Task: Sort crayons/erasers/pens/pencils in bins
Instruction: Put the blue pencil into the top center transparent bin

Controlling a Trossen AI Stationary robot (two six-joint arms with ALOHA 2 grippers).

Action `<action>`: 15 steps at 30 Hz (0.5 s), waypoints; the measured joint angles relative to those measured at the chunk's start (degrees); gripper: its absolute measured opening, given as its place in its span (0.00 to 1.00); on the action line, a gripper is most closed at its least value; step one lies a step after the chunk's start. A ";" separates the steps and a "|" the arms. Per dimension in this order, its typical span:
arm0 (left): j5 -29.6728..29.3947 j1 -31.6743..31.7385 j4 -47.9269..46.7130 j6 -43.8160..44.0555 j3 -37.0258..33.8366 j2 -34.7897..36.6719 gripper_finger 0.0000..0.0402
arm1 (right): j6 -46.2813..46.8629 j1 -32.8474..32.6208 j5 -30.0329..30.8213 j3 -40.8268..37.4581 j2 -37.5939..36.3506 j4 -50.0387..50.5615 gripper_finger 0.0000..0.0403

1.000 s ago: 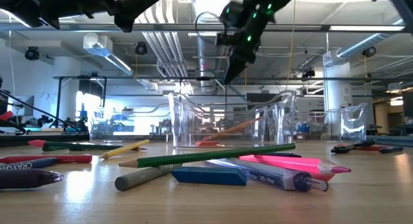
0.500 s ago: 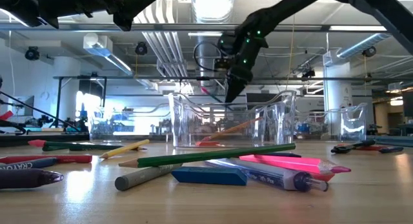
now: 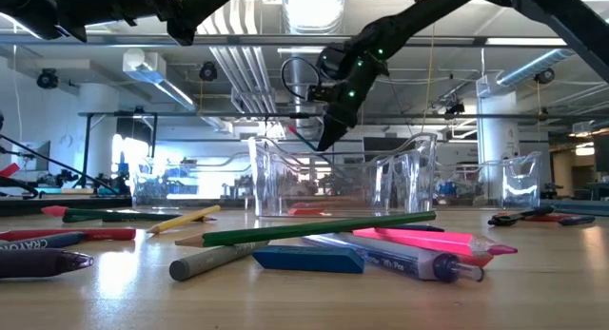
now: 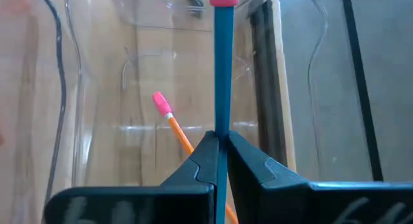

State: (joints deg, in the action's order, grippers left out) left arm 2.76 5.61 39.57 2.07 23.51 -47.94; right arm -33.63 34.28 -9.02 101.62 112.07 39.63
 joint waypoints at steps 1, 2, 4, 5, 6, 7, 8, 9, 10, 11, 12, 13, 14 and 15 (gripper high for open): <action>0.00 0.01 0.00 -0.01 0.00 0.00 0.60 | 0.00 0.00 0.00 0.00 -0.08 0.23 0.03; 0.00 0.00 0.00 -0.12 0.00 0.00 0.60 | 0.02 0.00 0.00 0.00 -0.08 0.68 0.03; 0.00 0.00 0.00 -1.00 0.00 0.00 0.60 | -0.03 0.00 0.02 0.00 -0.12 1.87 0.03; 0.00 0.00 0.00 -1.08 0.00 0.00 0.60 | -0.26 0.00 0.06 -0.02 -0.16 2.53 0.03; 0.00 0.00 0.00 -1.09 0.00 0.00 0.60 | -0.48 0.00 0.07 -0.02 -0.20 3.23 0.03; 0.00 0.00 0.00 -1.09 0.00 0.00 0.60 | -0.61 0.00 0.07 -0.02 -0.25 3.79 0.03; 0.00 0.00 0.00 -1.12 0.00 -0.02 0.60 | -0.74 0.00 0.07 -0.02 -0.28 4.32 0.03; 0.00 0.00 0.02 -1.18 0.00 0.00 0.60 | -0.86 0.00 0.07 -0.02 -0.30 4.81 0.03; 0.00 0.00 0.02 -1.18 0.00 0.00 0.60 | -0.91 0.00 0.09 -0.02 -0.30 5.26 0.03; 0.00 0.00 0.00 -1.18 0.00 0.00 0.60 | -0.90 0.00 0.09 -0.02 -0.30 5.53 0.03; 0.00 0.00 0.01 -1.18 0.00 0.00 0.60 | -0.90 0.00 0.09 -0.02 -0.30 5.60 0.03; 0.00 0.00 0.02 -1.18 0.00 0.00 0.60 | -0.90 0.00 0.09 -0.02 -0.30 5.59 0.03; 0.00 0.00 0.02 -1.18 0.00 0.00 0.60 | -0.94 0.00 0.09 -0.02 -0.30 5.56 0.04; 0.00 0.00 0.02 -1.18 0.00 0.00 0.60 | -0.93 0.00 0.10 -0.02 -0.30 5.56 0.05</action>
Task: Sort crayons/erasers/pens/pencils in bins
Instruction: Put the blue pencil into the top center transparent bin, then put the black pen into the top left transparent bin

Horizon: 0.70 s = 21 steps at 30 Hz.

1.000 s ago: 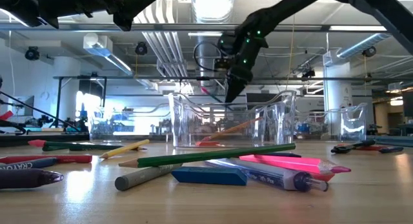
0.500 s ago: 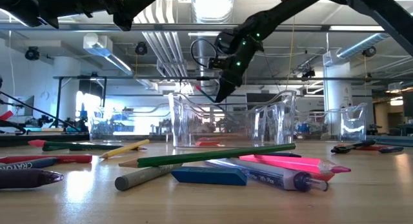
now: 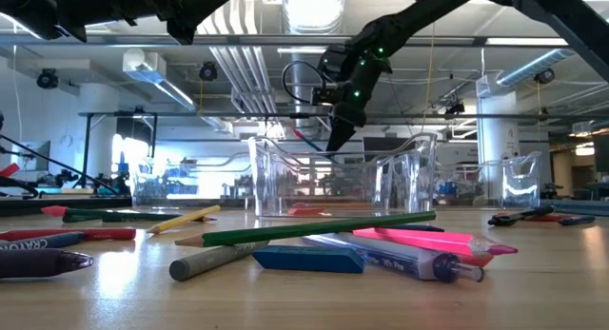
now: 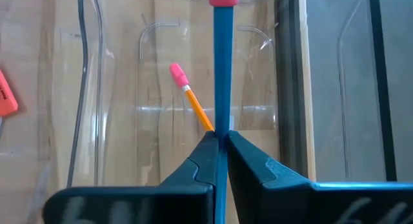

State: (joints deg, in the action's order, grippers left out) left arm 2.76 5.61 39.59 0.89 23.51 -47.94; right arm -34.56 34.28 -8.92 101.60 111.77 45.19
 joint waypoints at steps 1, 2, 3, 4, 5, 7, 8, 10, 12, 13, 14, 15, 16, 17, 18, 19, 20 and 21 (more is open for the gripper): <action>-0.02 0.00 0.00 0.02 0.00 0.00 0.60 | 0.01 0.01 0.03 0.00 0.00 0.01 0.06; 0.00 0.00 0.00 0.06 0.00 0.00 0.60 | 0.01 0.02 0.03 0.00 0.00 0.07 0.08; -0.01 0.00 0.00 0.07 0.00 -0.01 0.60 | -0.02 0.02 0.05 0.00 0.00 0.30 0.11; -0.01 0.00 0.00 0.09 0.00 0.00 0.60 | -0.05 0.00 0.05 0.00 0.00 0.52 0.14; 0.00 0.00 0.00 0.09 0.00 0.00 0.60 | -0.03 0.00 0.05 0.00 0.00 0.57 0.17; 0.00 0.00 0.00 0.09 0.00 0.00 0.60 | -0.01 0.00 0.16 0.00 0.00 0.75 0.25; 0.00 0.00 0.00 0.11 0.00 0.00 0.60 | -0.01 0.00 0.29 0.00 0.00 0.90 0.29; 0.00 0.00 0.00 0.11 0.00 0.00 0.60 | 0.47 0.00 1.73 -0.03 -0.42 1.66 0.36; 0.00 0.00 0.00 0.13 0.00 0.00 0.60 | 1.71 -0.26 4.39 -0.07 -1.30 2.93 0.42; 0.00 0.00 -0.02 0.15 0.00 0.00 0.60 | 2.22 -0.30 4.92 0.02 -2.16 4.58 0.44; 0.00 -0.02 -0.02 0.17 0.00 -0.01 0.60 | 2.97 -0.40 4.98 0.09 -3.10 6.91 0.46; 0.00 -0.04 -0.04 0.21 0.00 0.00 0.60 | 4.15 -0.64 4.62 0.14 -4.19 9.08 0.48; 0.00 -0.04 -0.11 0.25 0.00 0.00 0.60 | 5.51 -0.78 3.78 0.15 -5.36 10.99 0.48; 0.00 -0.04 -0.15 0.28 -0.01 0.00 0.60 | 6.89 -1.05 2.55 0.15 -6.58 13.35 0.48; 0.00 -0.04 -0.15 0.29 -0.02 0.00 0.60 | 7.99 -1.46 1.45 -0.04 -7.81 15.81 0.48; 0.00 -0.04 -0.16 0.30 -0.02 0.00 0.60 | 9.13 -2.02 0.60 -0.45 -9.08 17.87 0.47; 0.00 -0.04 -0.22 0.31 -0.02 0.03 0.60 | 10.01 -2.69 0.15 -0.95 -10.50 19.76 0.47; 0.00 -0.04 -0.24 0.31 -0.02 0.07 0.60 | 11.21 -3.60 0.01 -1.72 -11.98 21.30 0.46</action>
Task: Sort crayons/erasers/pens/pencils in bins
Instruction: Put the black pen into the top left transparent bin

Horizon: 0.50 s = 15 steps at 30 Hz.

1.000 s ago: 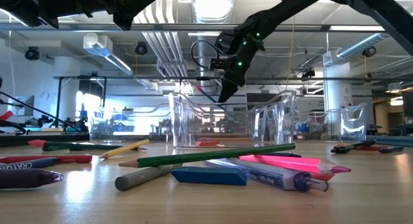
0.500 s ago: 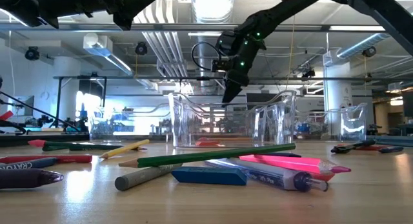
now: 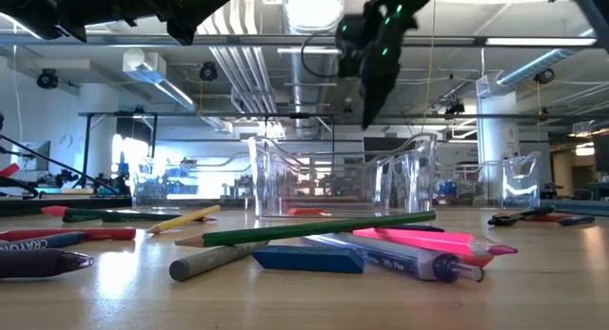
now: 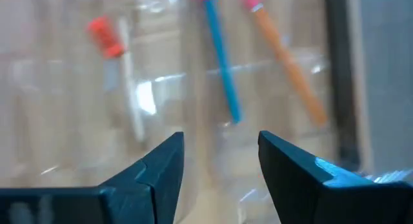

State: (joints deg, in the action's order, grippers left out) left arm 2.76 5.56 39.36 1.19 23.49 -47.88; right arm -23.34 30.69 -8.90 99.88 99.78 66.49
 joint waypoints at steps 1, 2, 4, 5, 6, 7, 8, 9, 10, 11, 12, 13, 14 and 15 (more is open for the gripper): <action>0.00 0.00 0.04 0.00 0.00 0.02 0.60 | 1.05 -1.01 0.00 -0.96 -1.61 0.94 0.45; 0.00 0.00 0.04 0.02 0.00 0.02 0.60 | 1.86 -2.15 -0.01 -2.27 -3.50 1.04 0.44; 0.00 0.00 -0.02 0.06 0.00 0.02 0.60 | 3.20 -4.75 -0.09 -5.76 -7.69 0.82 0.43; 0.00 0.00 0.02 0.09 0.00 0.02 0.60 | 3.91 -6.20 -0.09 -7.66 -9.73 0.68 0.43; 0.00 0.00 0.02 0.13 0.00 0.02 0.60 | 4.50 -7.62 -0.09 -9.81 -12.00 0.53 0.43; 0.01 0.01 0.00 0.14 0.00 0.02 0.60 | 5.72 -8.98 -0.07 -12.05 -14.18 0.37 0.43; 0.00 0.02 0.00 0.15 0.00 0.02 0.60 | 7.20 -10.45 -0.09 -14.38 -16.35 -0.08 0.43; 0.01 0.02 0.00 0.15 0.00 0.02 0.60 | 9.11 -11.84 -0.06 -17.02 -18.75 -1.01 0.43; 0.01 0.02 0.02 0.15 0.00 -0.01 0.60 | 11.16 -13.12 -0.09 -19.56 -21.03 -2.04 0.43; 0.01 0.02 0.00 0.15 0.00 -0.02 0.60 | 13.24 -14.40 -0.04 -22.05 -23.29 -3.05 0.43; 0.01 0.02 0.01 0.15 0.00 -0.02 0.60 | 15.23 -15.76 -0.01 -24.60 -25.50 -3.92 0.43; 0.02 0.02 0.02 0.15 0.00 -0.02 0.60 | 17.10 -17.13 0.04 -27.05 -27.63 -4.46 0.43; 0.02 0.02 0.02 0.15 0.00 -0.02 0.60 | 18.85 -18.46 0.15 -29.42 -29.56 -4.94 0.43; 0.02 0.03 0.00 0.15 0.00 -0.02 0.60 | 20.46 -19.83 0.64 -31.56 -31.31 -5.55 0.43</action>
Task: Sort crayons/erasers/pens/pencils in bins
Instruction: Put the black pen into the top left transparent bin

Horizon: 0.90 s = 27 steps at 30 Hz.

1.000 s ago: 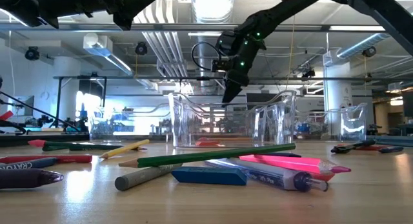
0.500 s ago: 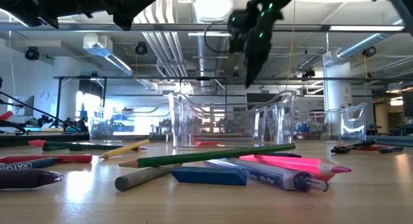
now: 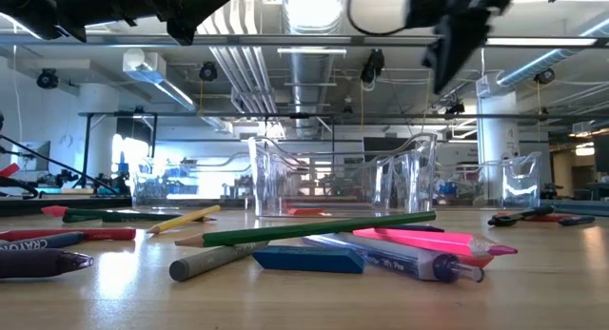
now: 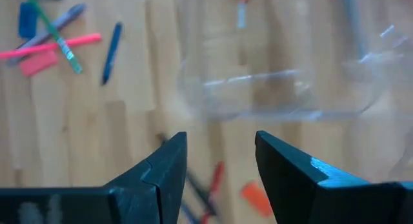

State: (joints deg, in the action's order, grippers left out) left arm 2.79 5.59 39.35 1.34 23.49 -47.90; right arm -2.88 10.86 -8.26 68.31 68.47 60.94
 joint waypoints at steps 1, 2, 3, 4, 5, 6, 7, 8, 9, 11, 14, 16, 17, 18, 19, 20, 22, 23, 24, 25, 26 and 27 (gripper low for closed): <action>0.00 0.02 -0.15 -0.02 0.00 0.06 0.60 | 1.64 -1.53 1.29 -2.03 -1.67 -0.65 0.43; 0.00 0.02 -0.71 -0.02 0.00 0.39 0.60 | 3.09 -3.15 2.93 -3.97 -3.30 -1.41 0.43; 0.00 0.02 -1.56 0.00 0.00 0.99 0.60 | 4.43 -4.90 4.51 -5.59 -4.63 -2.14 0.43; 0.00 0.02 -2.18 -0.02 -0.02 1.76 0.60 | 5.55 -6.66 5.94 -7.15 -5.85 -3.01 0.43; 0.00 0.02 -2.97 -0.02 -0.02 2.68 0.60 | 6.69 -8.34 7.33 -8.53 -6.86 -3.65 0.43; 0.00 0.02 -4.36 -0.02 0.02 3.82 0.60 | 7.67 -10.12 8.52 -9.83 -7.57 -4.14 0.43; 0.00 0.02 -6.39 -0.02 0.23 5.16 0.60 | 8.69 -11.80 9.57 -11.14 -8.12 -4.72 0.43; 0.00 0.02 -8.82 -0.02 0.45 6.60 0.60 | 9.72 -13.31 10.57 -12.25 -8.50 -5.44 0.43; 0.00 0.02 -11.31 -0.02 0.76 8.14 0.60 | 10.96 -14.74 11.40 -13.34 -8.74 -6.15 0.43; -0.22 0.02 -15.66 -0.02 1.18 11.44 0.60 | 12.67 -17.18 12.37 -15.48 -8.92 -7.40 0.43; -2.52 0.02 -20.83 -0.04 1.11 15.55 0.60 | 15.31 -19.93 12.82 -18.40 -7.99 -9.39 0.43; -4.40 0.02 -22.78 -0.04 0.37 17.28 0.60 | 16.52 -21.21 12.82 -20.35 -7.03 -10.94 0.43; -5.23 0.02 -23.37 -0.04 0.00 17.75 0.60 | 16.86 -21.80 12.80 -21.31 -6.43 -11.50 0.43; -5.61 0.02 -23.54 -0.04 -0.16 17.98 0.60 | 17.19 -22.32 12.82 -22.18 -5.78 -11.93 0.43; -6.04 0.02 -23.83 -0.04 -0.18 18.08 0.60 | 17.52 -22.67 12.81 -22.86 -5.08 -12.02 0.43; -6.08 0.02 -24.00 -0.04 -0.22 18.05 0.60 | 18.21 -22.90 12.84 -23.42 -4.21 -11.99 0.43; -6.12 0.02 -23.82 -0.04 -0.20 17.75 0.60 | 19.25 -22.98 12.87 -24.12 -2.46 -11.97 0.43; -6.12 0.02 -23.83 -0.06 -0.20 17.50 0.60 | 19.42 -22.98 12.94 -24.29 -1.56 -11.95 0.43; -6.12 0.02 -23.72 -0.05 -0.18 17.10 0.60 | 19.36 -22.98 13.01 -24.34 -0.63 -11.98 0.43; -6.12 0.02 -23.71 -0.05 -0.17 16.73 0.60 | 19.04 -22.98 13.04 -24.35 0.29 -11.99 0.43; -6.12 0.02 -23.72 -0.06 -0.17 16.40 0.60 | 18.73 -22.98 13.09 -24.35 1.18 -12.01 0.43; -6.11 0.02 -23.59 -0.07 -0.17 16.07 0.60 | 18.39 -22.98 13.29 -24.35 2.03 -12.01 0.43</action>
State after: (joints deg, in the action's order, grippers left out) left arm -3.33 5.61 15.76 1.28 23.31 -31.83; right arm 15.50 -12.12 5.03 43.97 70.51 48.93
